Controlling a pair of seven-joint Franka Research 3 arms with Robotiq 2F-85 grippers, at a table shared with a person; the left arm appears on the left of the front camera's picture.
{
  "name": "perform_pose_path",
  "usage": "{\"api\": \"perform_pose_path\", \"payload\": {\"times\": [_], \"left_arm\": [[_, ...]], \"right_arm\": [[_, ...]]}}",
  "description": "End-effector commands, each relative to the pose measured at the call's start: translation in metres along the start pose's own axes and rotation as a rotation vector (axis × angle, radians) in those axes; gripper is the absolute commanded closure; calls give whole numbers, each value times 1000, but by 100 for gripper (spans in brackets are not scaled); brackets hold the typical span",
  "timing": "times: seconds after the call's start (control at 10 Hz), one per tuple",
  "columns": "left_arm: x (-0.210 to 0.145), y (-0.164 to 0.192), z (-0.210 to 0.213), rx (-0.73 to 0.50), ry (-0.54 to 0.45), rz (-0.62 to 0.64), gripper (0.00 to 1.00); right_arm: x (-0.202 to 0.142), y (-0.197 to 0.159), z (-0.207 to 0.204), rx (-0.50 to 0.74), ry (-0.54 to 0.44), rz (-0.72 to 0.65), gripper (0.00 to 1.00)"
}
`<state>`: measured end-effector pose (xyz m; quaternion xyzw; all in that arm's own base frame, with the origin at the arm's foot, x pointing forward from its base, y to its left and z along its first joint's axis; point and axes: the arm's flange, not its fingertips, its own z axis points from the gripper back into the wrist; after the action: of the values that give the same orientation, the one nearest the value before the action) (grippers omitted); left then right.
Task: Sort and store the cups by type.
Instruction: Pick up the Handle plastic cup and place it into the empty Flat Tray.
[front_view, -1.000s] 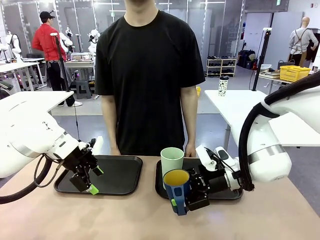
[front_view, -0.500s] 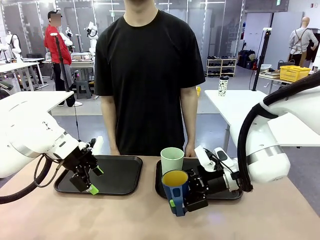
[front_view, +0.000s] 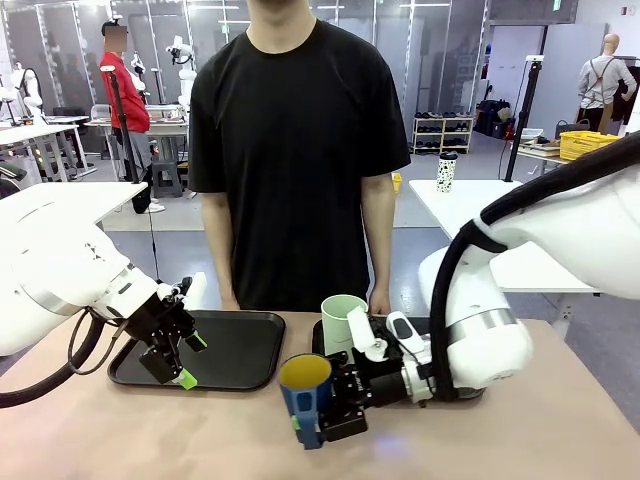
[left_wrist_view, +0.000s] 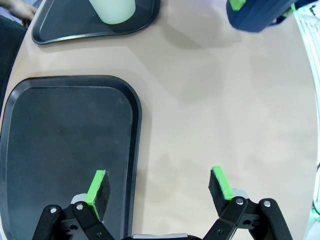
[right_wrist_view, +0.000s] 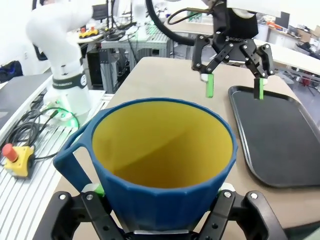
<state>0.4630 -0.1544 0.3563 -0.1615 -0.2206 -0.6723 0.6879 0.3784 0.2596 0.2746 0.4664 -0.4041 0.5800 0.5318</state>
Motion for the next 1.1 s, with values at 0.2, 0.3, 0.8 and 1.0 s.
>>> {"api": "perform_pose_path", "payload": {"times": [0.2, 0.3, 0.8, 1.0], "left_arm": [[-1, 1, -2, 6, -24, -6, 0], [-1, 1, -2, 6, -24, -6, 0], [0, 0, 0, 0, 0, 0, 0], [-18, -5, 17, 15, 81, -6, 0]], "right_arm": [[-16, -19, -53, -132, -68, 16, 28], [-17, -24, -67, -142, -95, 27, 28], [-22, -42, -107, -251, -105, 29, 28], [-21, -50, -121, -272, -112, 30, 28]]}}
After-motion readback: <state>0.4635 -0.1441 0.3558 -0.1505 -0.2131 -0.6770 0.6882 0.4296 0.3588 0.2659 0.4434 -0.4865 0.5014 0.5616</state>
